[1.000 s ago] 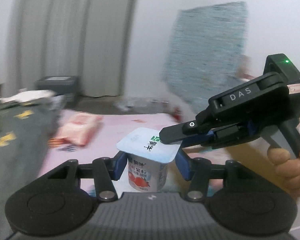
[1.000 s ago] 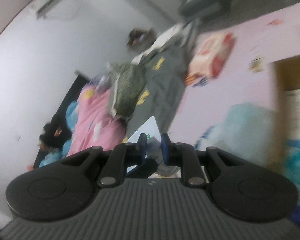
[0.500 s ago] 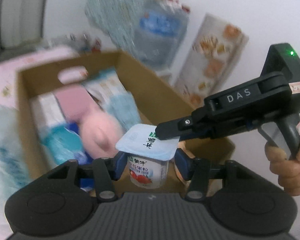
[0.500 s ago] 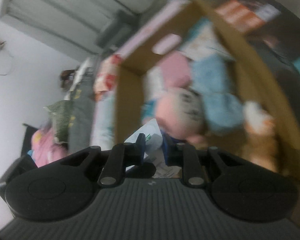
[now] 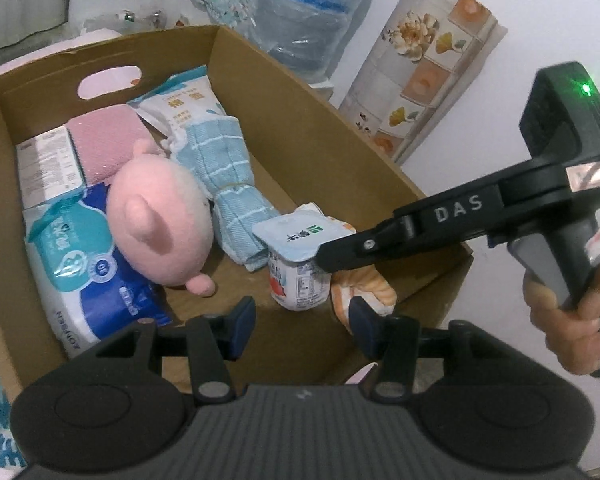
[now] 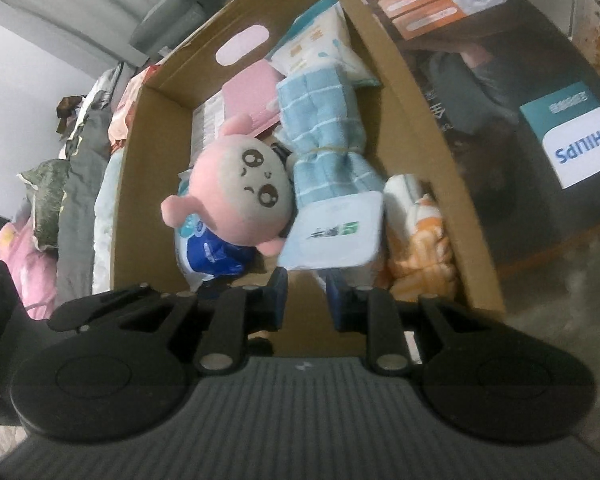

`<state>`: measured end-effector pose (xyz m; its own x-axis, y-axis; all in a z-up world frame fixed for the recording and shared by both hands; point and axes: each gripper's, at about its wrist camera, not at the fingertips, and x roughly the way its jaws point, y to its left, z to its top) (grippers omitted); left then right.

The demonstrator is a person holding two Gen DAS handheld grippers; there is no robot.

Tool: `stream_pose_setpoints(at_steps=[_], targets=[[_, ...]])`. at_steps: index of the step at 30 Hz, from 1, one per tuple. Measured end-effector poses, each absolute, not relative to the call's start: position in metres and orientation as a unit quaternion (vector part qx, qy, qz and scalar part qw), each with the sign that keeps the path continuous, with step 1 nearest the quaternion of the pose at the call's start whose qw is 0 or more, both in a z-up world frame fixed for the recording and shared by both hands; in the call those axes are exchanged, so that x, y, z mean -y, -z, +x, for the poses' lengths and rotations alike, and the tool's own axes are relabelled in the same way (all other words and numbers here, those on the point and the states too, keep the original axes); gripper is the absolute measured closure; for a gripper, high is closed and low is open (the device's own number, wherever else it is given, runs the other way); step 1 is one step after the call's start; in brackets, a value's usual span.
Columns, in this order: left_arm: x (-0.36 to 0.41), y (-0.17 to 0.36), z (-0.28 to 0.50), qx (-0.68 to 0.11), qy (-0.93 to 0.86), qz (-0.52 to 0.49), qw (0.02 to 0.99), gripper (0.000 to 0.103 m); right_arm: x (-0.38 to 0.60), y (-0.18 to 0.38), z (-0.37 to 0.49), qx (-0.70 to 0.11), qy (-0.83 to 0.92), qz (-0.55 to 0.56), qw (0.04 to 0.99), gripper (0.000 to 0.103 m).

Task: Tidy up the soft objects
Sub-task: 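Open the left tool to release the cup in the box, then move the left tool toward the green scrunchie while the right tool reaches the gold packet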

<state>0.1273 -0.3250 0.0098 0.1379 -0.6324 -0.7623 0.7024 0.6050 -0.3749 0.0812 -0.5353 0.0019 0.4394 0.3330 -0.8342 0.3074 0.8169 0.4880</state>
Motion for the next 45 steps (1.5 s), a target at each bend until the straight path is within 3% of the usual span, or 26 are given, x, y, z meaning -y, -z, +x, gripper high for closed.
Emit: stream_pose_setpoints(at_steps=[11,24,35,39,45], targets=[[0.27,-0.049,0.125,-0.426,0.418,0.027,0.802,0.05,0.541,-0.043,0.093,-0.481,-0.003,0.274,0.833,0.081],[0.19,-0.061,0.12,-0.383,0.352,0.03,0.853,0.044,0.519,0.01,0.128,-0.543,0.012,0.239,0.805,0.08],[0.127,-0.056,0.122,-0.378,0.302,-0.006,0.875,0.041,0.5,0.002,0.124,-0.542,0.003,0.24,0.805,0.079],[0.093,-0.06,0.116,-0.358,0.268,-0.009,0.894,0.035,0.486,-0.027,0.126,-0.504,-0.015,0.251,0.826,0.072],[0.033,-0.061,0.101,-0.34,0.187,-0.012,0.922,0.029,0.424,-0.073,0.138,-0.442,-0.114,0.261,0.85,0.049]])
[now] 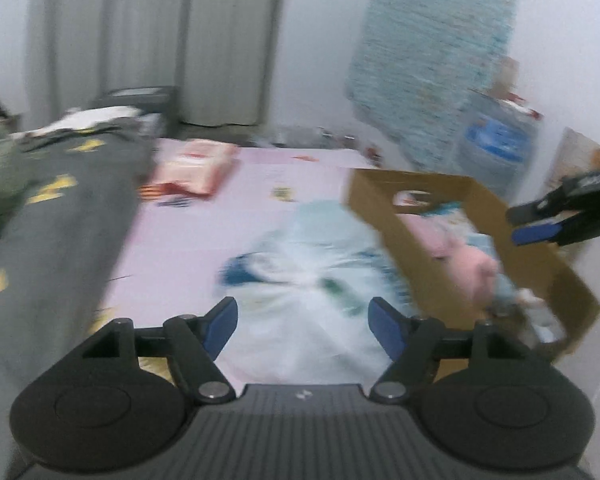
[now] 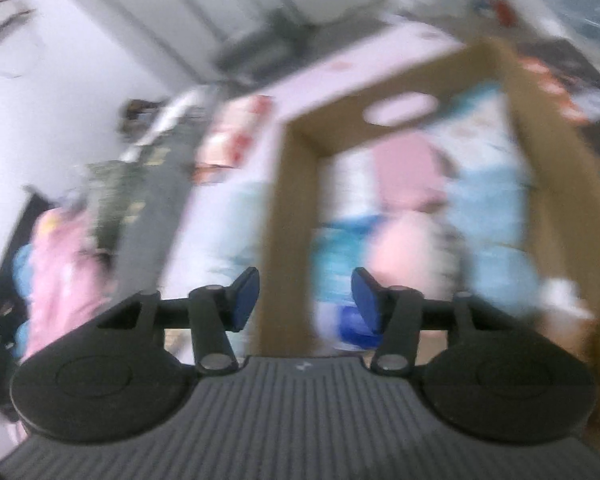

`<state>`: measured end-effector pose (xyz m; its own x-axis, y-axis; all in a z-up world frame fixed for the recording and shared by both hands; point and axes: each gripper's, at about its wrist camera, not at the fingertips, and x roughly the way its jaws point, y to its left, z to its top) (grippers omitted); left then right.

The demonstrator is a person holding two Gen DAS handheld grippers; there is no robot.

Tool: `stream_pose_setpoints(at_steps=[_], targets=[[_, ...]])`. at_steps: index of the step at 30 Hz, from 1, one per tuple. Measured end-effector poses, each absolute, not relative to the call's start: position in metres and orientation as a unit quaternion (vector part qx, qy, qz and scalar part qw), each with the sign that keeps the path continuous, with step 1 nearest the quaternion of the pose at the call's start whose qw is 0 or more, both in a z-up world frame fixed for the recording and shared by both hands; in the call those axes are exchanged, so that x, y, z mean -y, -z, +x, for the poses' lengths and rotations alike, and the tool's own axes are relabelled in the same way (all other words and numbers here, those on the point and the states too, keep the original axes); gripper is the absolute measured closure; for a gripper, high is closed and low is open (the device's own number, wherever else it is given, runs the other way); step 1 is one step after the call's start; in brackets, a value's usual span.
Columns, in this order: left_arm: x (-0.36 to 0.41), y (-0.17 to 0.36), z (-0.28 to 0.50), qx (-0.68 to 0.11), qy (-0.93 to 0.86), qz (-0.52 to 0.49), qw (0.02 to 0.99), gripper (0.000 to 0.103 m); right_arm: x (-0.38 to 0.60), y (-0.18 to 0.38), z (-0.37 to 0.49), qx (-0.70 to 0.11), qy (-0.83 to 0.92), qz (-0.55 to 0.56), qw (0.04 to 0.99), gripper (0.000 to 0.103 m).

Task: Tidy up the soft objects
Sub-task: 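Move the left tool toward the green scrunchie while the right tool reaches the gold packet, then grasp the green floral scrunchie with the left tool while the right tool grasps the gold LOVE packet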

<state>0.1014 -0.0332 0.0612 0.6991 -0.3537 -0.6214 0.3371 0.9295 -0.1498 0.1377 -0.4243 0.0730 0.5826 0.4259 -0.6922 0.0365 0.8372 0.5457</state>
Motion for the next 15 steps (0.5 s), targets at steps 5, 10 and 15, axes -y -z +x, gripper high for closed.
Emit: stream_pose_setpoints(at_steps=[5,10,15], targets=[[-0.013,-0.053,0.086,-0.345,0.113,-0.018,0.932,0.029,0.349,-0.078,0.164,-0.447,-0.215,0.246,0.833,0.037],[-0.041,-0.037,0.074,-0.355,0.062,-0.016,0.933,0.029,0.266,-0.07,0.195,-0.486,-0.29,0.217,0.796,0.027],[-0.043,-0.013,0.072,-0.359,0.03,0.03,0.932,0.03,0.183,-0.044,0.226,-0.551,-0.333,0.192,0.741,0.023]])
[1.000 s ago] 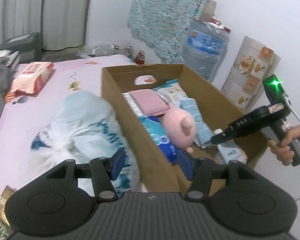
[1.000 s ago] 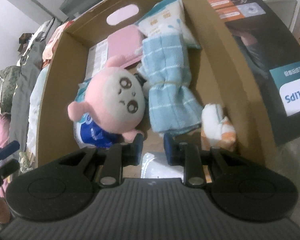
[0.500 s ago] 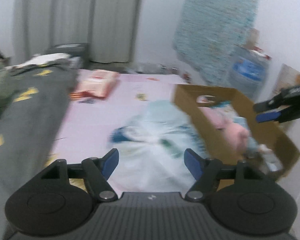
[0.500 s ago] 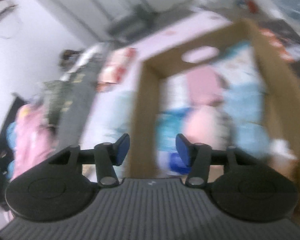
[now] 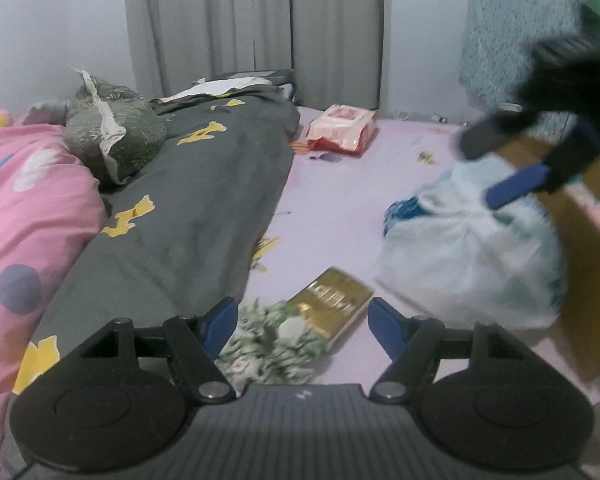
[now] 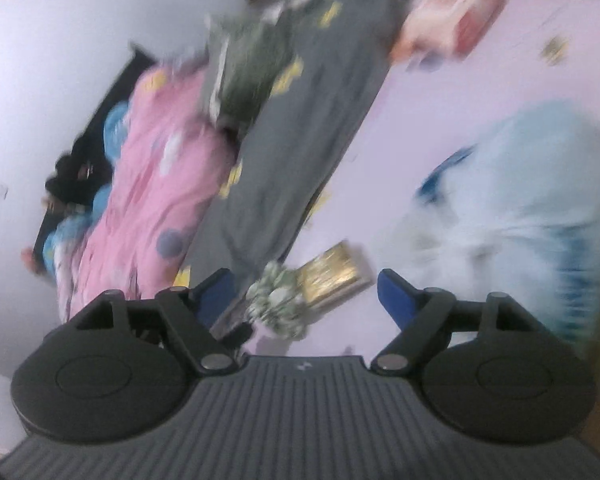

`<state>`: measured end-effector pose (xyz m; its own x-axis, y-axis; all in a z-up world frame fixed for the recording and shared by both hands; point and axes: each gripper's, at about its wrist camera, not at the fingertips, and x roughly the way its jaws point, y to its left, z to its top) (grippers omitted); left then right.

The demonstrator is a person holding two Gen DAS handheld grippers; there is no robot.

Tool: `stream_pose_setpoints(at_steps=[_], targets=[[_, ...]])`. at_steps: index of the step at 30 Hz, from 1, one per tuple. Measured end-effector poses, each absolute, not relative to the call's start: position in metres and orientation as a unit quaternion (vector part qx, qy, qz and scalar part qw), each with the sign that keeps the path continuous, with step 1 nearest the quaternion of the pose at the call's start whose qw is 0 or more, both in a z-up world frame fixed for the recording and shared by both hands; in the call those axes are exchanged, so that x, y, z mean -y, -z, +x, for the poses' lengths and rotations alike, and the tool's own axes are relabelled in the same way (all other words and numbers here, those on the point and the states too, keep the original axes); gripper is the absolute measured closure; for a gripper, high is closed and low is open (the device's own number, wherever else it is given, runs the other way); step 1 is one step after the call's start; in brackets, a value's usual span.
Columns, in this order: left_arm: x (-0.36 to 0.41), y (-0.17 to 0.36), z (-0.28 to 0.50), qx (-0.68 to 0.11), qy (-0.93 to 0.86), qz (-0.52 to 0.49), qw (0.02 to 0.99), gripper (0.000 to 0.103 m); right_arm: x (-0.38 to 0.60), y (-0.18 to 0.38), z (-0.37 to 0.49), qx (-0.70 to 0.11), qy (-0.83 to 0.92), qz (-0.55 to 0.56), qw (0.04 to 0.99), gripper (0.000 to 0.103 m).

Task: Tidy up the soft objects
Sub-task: 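Grasp the green floral scrunchie with the left tool while the right tool grasps the gold LOVE packet, then carry the scrunchie with the left tool while the right tool drops the gold packet into the box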

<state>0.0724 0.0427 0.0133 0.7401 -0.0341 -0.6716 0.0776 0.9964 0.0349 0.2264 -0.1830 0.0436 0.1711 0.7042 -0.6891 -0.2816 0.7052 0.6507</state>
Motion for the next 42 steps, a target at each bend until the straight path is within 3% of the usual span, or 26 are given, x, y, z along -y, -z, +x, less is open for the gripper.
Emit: stream_pose_setpoints(at_steps=[11,23,27,31,37,42], targets=[[-0.028,0.035,0.074,-0.378,0.03,0.105,0.919,0.037,0.049,0.022,0.254,-0.625,-0.384,-0.054,0.677,0.02],[-0.025,0.06,0.092,-0.391,0.025,0.131,0.911,0.045,0.02,0.063,0.274,-0.639,-0.387,-0.153,0.647,0.02],[-0.023,0.062,0.094,-0.385,0.01,0.133,0.913,0.055,0.019,0.062,0.272,-0.624,-0.392,-0.178,0.652,0.019],[-0.021,0.06,0.096,-0.382,-0.004,0.138,0.914,0.075,0.021,0.057,0.274,-0.607,-0.399,-0.177,0.664,0.026],[-0.024,0.056,0.101,-0.385,-0.022,0.13,0.914,0.087,0.046,0.047,0.288,-0.608,-0.39,-0.142,0.677,0.029],[-0.029,0.044,0.096,-0.364,-0.031,0.12,0.923,0.092,0.068,0.029,0.294,-0.602,-0.382,-0.094,0.695,0.029]])
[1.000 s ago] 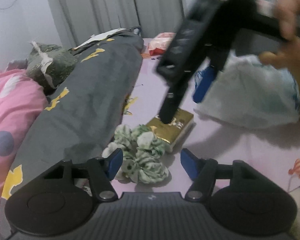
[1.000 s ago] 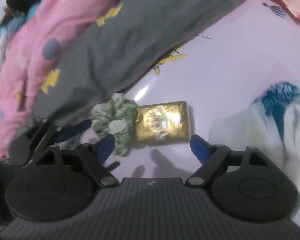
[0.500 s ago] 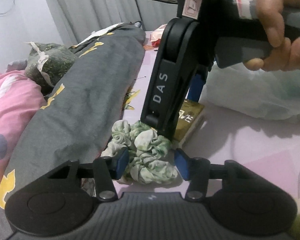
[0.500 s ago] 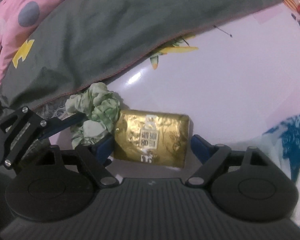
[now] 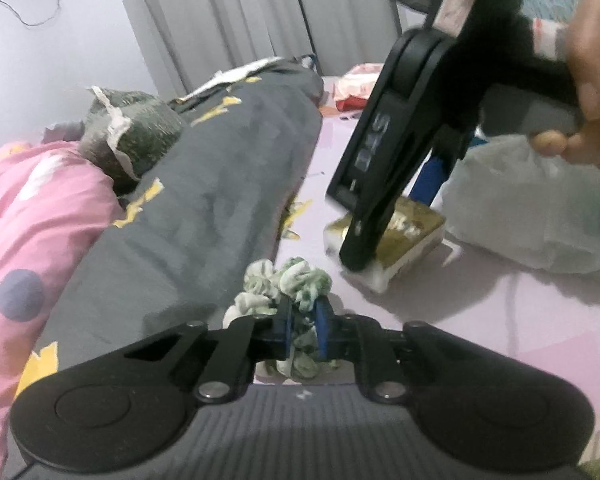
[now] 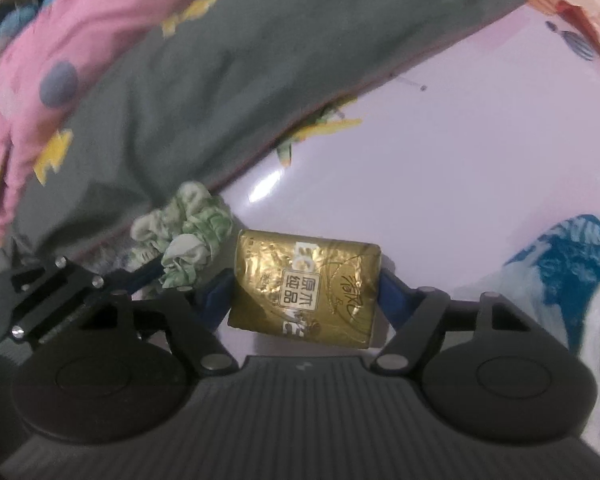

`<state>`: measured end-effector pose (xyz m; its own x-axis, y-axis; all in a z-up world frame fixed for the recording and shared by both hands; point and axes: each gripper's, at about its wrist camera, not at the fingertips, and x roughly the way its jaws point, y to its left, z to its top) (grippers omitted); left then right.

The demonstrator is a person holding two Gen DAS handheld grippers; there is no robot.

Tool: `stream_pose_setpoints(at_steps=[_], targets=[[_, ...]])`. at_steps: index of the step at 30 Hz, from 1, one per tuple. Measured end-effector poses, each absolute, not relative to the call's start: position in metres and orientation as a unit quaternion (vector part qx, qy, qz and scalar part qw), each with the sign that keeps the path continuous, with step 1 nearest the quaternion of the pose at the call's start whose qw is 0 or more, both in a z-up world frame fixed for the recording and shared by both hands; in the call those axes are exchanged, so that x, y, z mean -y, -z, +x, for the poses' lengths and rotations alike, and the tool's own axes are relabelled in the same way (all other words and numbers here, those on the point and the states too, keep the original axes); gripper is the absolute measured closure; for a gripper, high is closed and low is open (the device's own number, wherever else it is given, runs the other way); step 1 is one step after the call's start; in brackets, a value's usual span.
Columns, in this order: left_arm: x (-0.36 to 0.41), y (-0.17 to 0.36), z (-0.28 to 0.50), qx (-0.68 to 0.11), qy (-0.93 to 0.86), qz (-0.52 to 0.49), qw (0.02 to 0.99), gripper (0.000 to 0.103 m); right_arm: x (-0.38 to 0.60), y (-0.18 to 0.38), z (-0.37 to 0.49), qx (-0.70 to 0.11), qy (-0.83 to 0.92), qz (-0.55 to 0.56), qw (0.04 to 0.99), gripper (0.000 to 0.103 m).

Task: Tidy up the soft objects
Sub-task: 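Carry the scrunchie with the left tool while the right tool drops the gold packet into the box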

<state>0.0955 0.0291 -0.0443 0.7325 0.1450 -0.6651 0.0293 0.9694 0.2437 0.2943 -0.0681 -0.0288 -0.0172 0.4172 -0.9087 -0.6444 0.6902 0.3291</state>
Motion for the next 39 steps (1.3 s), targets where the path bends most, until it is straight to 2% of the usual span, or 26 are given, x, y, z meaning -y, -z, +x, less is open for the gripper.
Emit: stream_pose_setpoints(at_steps=[8,14,21,24,28,34,39], targets=[[-0.028,0.012,0.086,-0.327,-0.027,0.111,0.938,0.093,0.15,-0.049,0.293,-0.548,-0.379,0.018,0.745,0.029],[-0.018,-0.016,0.079,-0.293,0.0,0.1,0.951,0.093,0.24,-0.105,0.243,-0.48,-0.336,0.122,0.801,0.029],[0.007,-0.047,0.081,-0.274,0.078,0.081,0.955,0.094,0.383,-0.146,0.145,-0.407,-0.218,0.174,0.87,0.028],[0.022,-0.06,0.086,-0.269,0.118,0.064,0.954,0.094,0.424,-0.133,0.107,-0.417,-0.161,0.184,0.875,0.028],[0.04,-0.077,0.091,-0.259,0.157,0.045,0.952,0.094,0.456,-0.097,0.085,-0.473,-0.119,0.205,0.849,0.028],[0.072,-0.094,0.097,-0.246,0.195,0.045,0.948,0.094,0.44,-0.039,0.097,-0.547,-0.111,0.198,0.806,0.025],[0.101,-0.102,0.102,-0.244,0.231,0.047,0.941,0.094,0.431,-0.003,0.11,-0.579,-0.144,0.255,0.761,0.023]])
